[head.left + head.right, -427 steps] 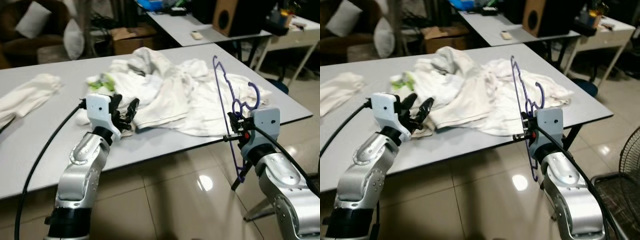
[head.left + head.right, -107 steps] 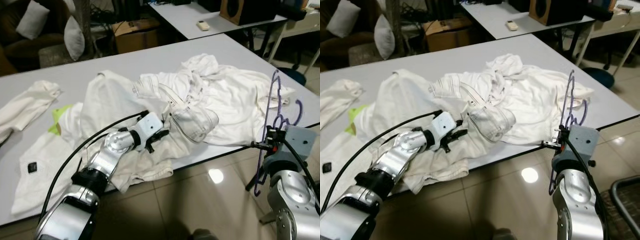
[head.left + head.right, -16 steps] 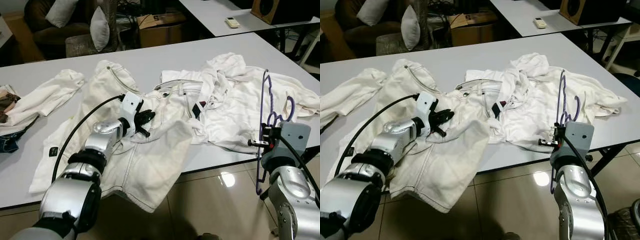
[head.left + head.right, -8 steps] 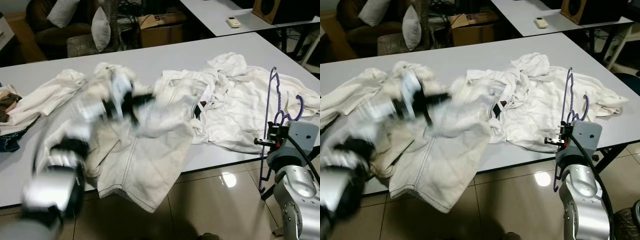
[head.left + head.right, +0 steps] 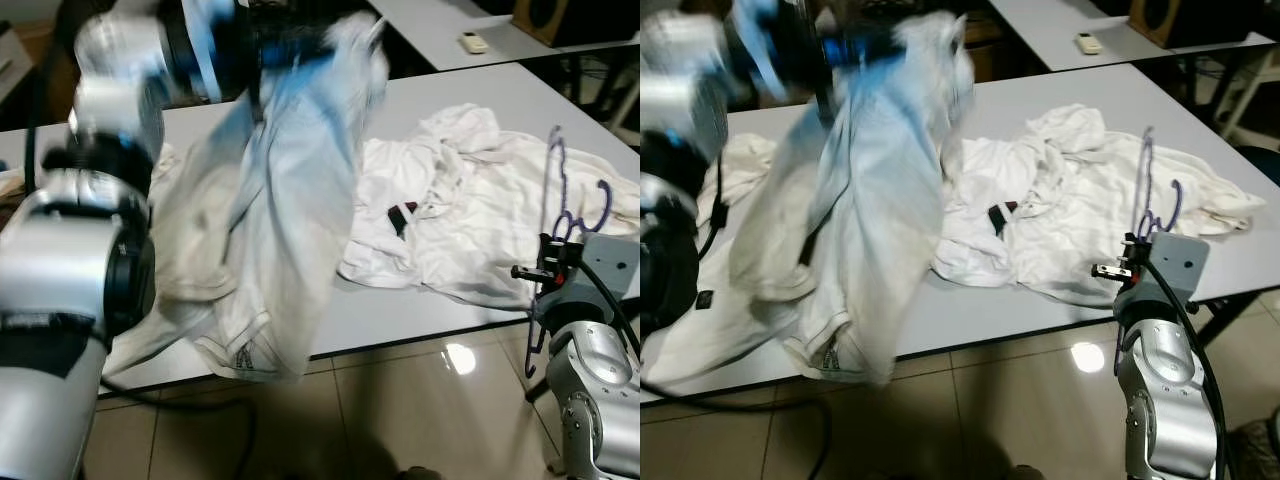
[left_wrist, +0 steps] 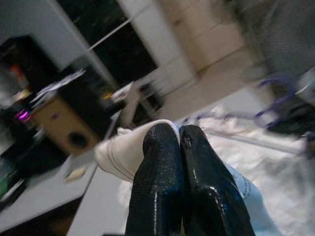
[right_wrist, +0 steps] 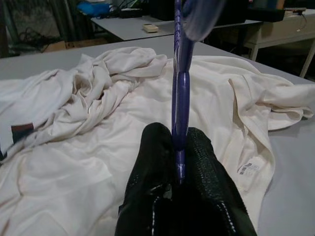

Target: Hang hanger

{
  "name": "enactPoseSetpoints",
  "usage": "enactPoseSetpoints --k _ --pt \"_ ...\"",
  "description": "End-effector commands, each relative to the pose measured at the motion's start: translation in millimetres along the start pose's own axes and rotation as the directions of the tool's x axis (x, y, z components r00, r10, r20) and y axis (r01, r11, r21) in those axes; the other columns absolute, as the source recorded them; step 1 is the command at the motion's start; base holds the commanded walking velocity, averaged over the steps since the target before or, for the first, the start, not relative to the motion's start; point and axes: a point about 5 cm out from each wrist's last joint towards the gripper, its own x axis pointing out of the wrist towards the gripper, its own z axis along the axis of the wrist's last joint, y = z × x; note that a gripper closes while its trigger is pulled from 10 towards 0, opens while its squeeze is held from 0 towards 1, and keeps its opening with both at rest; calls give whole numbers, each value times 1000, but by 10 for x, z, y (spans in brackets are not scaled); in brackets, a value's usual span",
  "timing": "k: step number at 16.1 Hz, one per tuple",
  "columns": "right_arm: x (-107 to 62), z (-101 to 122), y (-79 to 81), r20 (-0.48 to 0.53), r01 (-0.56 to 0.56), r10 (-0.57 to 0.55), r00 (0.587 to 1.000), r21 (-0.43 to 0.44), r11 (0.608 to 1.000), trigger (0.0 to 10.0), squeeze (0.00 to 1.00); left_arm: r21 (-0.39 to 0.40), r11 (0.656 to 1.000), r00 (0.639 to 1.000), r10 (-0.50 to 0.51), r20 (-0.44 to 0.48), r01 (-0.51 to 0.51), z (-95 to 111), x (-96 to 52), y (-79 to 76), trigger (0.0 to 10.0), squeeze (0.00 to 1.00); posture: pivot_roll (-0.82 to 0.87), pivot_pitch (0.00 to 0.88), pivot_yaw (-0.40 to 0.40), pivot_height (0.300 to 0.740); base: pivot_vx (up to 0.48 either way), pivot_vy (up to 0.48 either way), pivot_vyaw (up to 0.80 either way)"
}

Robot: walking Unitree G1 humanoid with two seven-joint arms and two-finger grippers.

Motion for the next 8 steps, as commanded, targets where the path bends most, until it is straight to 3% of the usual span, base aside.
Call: enactPoseSetpoints --k 1,2,3,4,5,6,8 --pt "-11 -21 5 -5 3 -3 1000 33 999 10000 0 -47 995 996 -83 -13 83 -91 25 -80 0 0 -216 0 118 740 0 0 0" --pt "-18 -36 14 -10 5 -5 1000 34 999 10000 0 -89 986 986 -149 -71 143 -250 32 -185 0 0 -216 0 118 740 0 0 0" --pt "-29 -52 51 -13 4 -3 1000 40 999 10000 0 -239 936 933 -305 -190 258 -645 9 -476 0 0 -224 0 120 740 0 0 0" --pt "-35 -48 77 -13 0 0 1000 45 999 10000 0 -308 904 877 -386 -286 297 -877 -52 -660 0 0 -229 0 120 740 0 0 0" --pt "-40 -50 107 -15 -7 8 1000 47 999 10000 0 -303 901 810 -418 -411 311 -1066 -131 -804 0 0 -229 0 120 740 0 0 0" --pt "-50 -56 129 -17 -15 16 1000 44 999 10000 0 -297 911 768 -404 -496 288 -1177 -205 -865 0 0 -237 0 121 740 0 0 0" --pt "-65 -62 141 -21 -18 19 1000 42 999 10000 0 -265 935 756 -348 -555 236 -1216 -278 -846 0 0 -237 0 121 740 0 0 0"
